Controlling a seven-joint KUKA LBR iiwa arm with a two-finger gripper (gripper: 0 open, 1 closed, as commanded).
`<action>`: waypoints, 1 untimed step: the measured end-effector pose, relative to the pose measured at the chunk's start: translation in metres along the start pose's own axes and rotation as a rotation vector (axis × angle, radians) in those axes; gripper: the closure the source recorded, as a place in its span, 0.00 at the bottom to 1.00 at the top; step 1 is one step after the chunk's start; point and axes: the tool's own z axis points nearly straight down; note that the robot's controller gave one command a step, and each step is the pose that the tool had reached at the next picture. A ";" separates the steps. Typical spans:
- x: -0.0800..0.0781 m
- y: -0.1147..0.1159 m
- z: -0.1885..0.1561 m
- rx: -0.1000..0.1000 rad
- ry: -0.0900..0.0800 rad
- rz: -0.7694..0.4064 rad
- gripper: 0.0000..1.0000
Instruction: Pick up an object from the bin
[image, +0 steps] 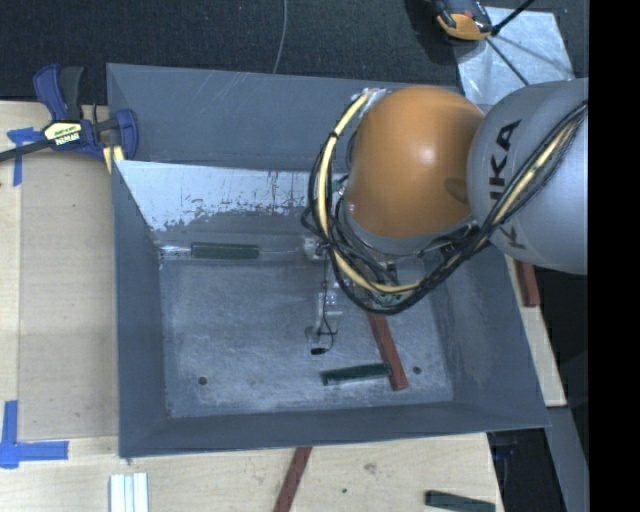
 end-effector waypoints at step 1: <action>0.009 -0.056 0.083 0.001 -0.004 -0.092 0.00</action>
Offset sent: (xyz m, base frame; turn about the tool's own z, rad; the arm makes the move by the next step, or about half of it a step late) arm -0.0300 -0.1145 -0.0755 -0.3007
